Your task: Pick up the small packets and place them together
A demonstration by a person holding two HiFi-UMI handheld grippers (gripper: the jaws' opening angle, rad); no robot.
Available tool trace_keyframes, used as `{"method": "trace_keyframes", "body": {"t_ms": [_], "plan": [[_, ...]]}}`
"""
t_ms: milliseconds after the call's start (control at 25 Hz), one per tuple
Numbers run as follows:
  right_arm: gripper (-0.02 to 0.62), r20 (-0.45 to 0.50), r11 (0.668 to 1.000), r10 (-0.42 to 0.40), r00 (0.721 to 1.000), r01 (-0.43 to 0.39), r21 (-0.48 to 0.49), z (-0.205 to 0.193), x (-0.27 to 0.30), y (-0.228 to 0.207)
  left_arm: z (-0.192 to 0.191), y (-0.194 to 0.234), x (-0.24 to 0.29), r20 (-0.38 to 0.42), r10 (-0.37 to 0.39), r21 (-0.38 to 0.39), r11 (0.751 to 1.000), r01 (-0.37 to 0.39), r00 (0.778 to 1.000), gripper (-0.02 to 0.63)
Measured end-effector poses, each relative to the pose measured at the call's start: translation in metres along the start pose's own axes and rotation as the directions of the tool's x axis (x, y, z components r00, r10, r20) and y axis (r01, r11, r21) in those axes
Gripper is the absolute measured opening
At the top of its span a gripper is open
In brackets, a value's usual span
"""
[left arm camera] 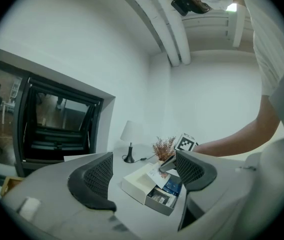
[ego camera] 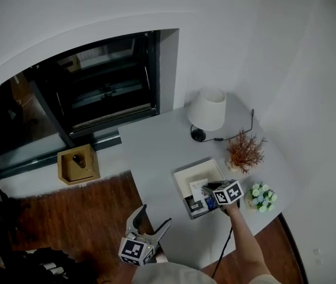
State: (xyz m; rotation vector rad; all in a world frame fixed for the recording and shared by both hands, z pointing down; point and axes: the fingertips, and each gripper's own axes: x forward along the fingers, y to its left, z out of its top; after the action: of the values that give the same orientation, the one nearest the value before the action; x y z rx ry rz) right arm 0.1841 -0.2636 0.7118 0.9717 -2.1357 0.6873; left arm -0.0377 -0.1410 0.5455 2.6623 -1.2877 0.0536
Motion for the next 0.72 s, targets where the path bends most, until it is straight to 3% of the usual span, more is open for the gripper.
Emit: {"method": "trace_keyframes", "body": {"t_ms": [280,560,720], "plan": [[0.078,-0.077,1.0,0.018,0.997,-0.019,-0.015,0.009,0.062,-0.013,-0.001,0.01,-0.007,-0.018,0.044,0.022,0.999,-0.043,0.999,0.382],[0.078,-0.044,0.999,0.018,0.999,-0.017,0.027,0.016,0.088,-0.019,-0.012,0.014,-0.017,-0.039,0.062,0.007,0.998,-0.062,0.997,0.382],[0.124,-0.016,0.992,-0.054,0.998,0.051,-0.116,0.025,0.097,-0.026,-0.011,0.013,-0.015,-0.034,0.071,0.002,0.997,-0.071,0.997,0.382]]}}
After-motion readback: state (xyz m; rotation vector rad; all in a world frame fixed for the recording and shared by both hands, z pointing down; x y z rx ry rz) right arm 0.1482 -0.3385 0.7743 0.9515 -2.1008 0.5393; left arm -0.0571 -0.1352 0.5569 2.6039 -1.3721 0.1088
